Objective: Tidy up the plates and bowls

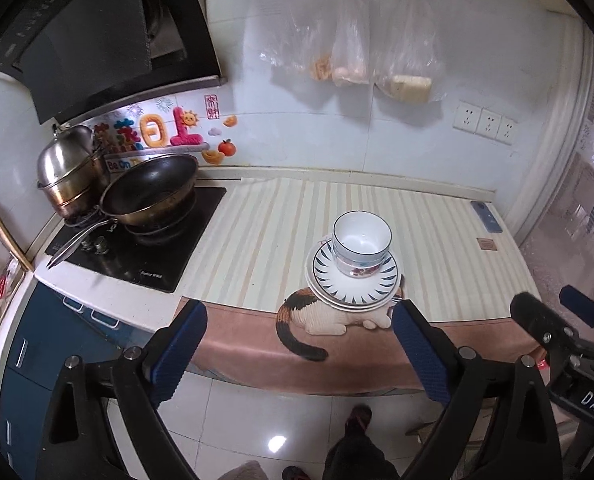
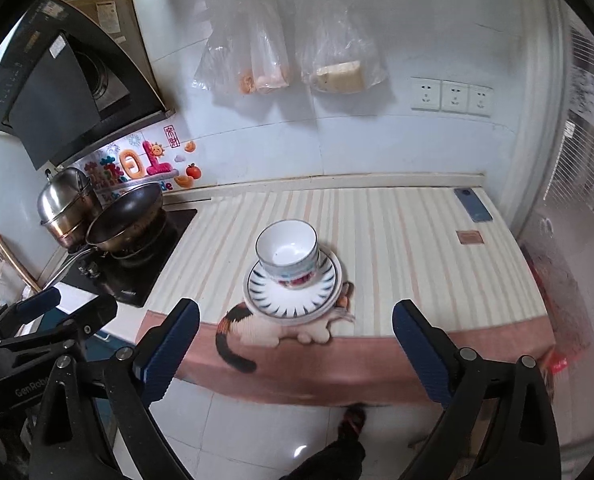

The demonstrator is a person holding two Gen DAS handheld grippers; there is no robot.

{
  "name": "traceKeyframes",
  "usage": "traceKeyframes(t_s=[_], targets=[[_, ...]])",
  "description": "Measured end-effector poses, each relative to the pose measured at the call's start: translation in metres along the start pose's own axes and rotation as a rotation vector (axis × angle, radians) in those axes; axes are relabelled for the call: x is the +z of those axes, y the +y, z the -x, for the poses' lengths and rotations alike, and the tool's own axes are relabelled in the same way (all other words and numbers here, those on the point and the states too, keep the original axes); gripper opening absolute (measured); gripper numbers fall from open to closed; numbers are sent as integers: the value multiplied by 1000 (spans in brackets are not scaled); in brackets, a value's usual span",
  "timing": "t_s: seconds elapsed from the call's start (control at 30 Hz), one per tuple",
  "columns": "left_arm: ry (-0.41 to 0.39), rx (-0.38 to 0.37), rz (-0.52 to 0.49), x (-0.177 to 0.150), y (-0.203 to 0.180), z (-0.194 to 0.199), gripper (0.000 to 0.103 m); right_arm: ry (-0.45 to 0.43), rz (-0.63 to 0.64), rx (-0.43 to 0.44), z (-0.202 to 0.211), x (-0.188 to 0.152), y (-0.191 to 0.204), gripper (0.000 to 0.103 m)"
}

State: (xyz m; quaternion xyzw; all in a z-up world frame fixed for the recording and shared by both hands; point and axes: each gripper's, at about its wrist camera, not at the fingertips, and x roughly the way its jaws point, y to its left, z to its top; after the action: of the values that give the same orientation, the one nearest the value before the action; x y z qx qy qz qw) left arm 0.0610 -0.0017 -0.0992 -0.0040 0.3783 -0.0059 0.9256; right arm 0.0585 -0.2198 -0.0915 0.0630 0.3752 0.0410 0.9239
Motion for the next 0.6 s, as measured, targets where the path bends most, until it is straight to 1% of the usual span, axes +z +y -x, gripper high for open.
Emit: traceKeyframes(t_s=[0.07, 0.17, 0.27, 0.37, 0.5, 0.6], targets=[[-10, -2, -4, -6, -1, 9, 101, -12, 4, -5, 15, -10, 0, 100], [-33, 25, -7, -17, -6, 24, 102, -23, 8, -15, 31, -21, -3, 101], [-81, 57, 0, -26, -5, 39, 103, -41, 17, -25, 44, -31, -6, 101], [-98, 68, 19, -30, -2, 46, 103, -61, 36, -49, 48, -34, -6, 102], [-110, 74, 46, -36, 4, 53, 103, -70, 38, -43, 54, -38, -7, 102], [-113, 82, 47, -41, 6, 57, 103, -76, 48, -42, 59, -42, -6, 102]])
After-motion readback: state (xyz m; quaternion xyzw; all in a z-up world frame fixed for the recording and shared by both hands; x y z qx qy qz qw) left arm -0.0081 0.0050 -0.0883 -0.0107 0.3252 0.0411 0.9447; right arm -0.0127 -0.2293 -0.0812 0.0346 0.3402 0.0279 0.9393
